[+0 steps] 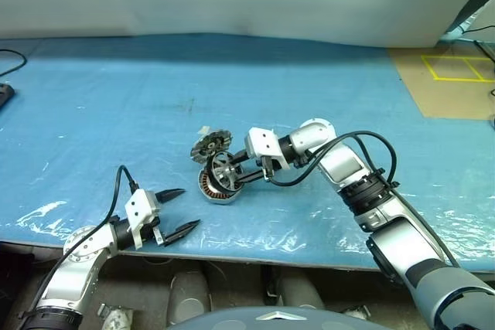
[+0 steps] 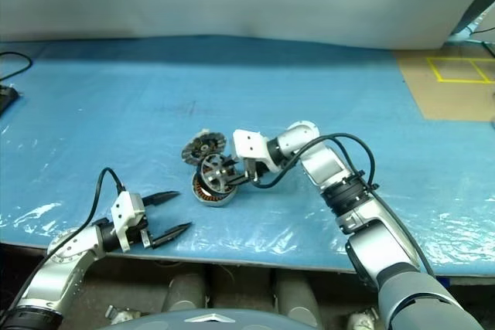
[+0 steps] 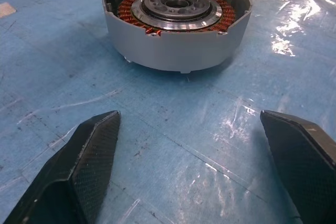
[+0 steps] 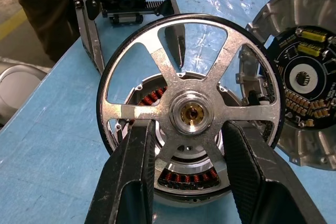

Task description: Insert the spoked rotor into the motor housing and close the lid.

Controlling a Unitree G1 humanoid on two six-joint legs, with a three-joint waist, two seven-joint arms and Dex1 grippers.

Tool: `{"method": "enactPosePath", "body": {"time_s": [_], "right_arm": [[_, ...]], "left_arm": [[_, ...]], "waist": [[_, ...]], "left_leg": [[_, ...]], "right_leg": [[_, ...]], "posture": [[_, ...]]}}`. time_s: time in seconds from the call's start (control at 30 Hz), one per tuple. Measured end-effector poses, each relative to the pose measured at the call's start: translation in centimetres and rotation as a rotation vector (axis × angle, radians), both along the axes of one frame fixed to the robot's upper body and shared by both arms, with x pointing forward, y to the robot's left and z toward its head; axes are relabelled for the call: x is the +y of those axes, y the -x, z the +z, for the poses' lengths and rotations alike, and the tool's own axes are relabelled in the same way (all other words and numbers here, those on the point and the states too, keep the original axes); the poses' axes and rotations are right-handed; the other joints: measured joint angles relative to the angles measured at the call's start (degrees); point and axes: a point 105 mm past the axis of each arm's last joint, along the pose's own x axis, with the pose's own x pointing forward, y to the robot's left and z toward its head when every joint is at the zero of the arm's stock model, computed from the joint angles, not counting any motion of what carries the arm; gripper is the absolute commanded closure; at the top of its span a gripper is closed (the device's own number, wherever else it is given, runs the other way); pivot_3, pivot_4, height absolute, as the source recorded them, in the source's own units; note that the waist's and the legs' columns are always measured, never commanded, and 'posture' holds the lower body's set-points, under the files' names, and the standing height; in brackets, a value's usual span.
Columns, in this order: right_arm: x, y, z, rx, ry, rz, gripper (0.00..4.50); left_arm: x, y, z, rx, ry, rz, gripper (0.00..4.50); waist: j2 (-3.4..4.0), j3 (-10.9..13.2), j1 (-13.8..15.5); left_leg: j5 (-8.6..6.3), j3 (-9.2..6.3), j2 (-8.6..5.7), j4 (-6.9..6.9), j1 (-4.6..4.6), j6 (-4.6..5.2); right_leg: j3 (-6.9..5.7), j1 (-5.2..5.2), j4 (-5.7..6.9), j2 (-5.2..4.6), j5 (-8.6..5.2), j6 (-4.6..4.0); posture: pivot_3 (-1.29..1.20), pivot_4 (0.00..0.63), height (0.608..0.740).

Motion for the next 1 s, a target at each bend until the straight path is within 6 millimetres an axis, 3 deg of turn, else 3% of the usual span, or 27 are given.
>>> {"method": "enactPosePath", "body": {"time_s": [0.23, 0.7, 0.93, 1.0], "right_arm": [[0.2, -0.1, 0.5, -0.018, 0.0, 0.015, 3.0], [0.5, -0.1, -0.5, 0.009, 0.016, 0.015, 3.0], [0.6, -0.2, -0.7, 0.016, 0.015, 0.009, 0.67], [0.7, -0.2, -0.7, 0.016, 0.013, 0.009, 0.67]], "left_arm": [[0.0, 0.0, -0.1, -0.01, 0.005, 0.004, 0.0], [0.0, 0.0, -0.2, -0.018, -0.004, 0.001, 0.0], [0.0, 0.0, -0.2, -0.02, -0.008, 0.0, 0.0], [0.0, 0.0, -0.2, -0.02, -0.009, 0.0, 0.0]], "waist": [[0.0, 0.0, 0.0], [0.0, 0.0, 0.0], [0.0, 0.0, 0.0], [0.0, 0.0, 0.0]], "left_leg": [[0.0, 0.0, 0.0, 0.0, 0.01, 0.0], [0.0, 0.0, 0.0, 0.0, 0.03, 0.0], [0.0, 0.0, 0.0, 0.0, 0.03, 0.0], [0.0, 0.0, 0.0, 0.0, 0.03, 0.0]], "right_leg": [[0.0, 0.01, 0.01, 0.0, 0.0, 0.0], [0.0, 0.01, 0.03, 0.0, 0.0, 0.0], [0.0, 0.02, 0.04, 0.0, 0.0, -0.01], [0.0, 0.02, 0.04, 0.0, 0.0, -0.01]], "posture": [[0.0, 0.15, 0.74], [0.0, 0.15, 0.74], [0.0, 0.15, 0.74], [0.0, 0.15, 0.74]]}}
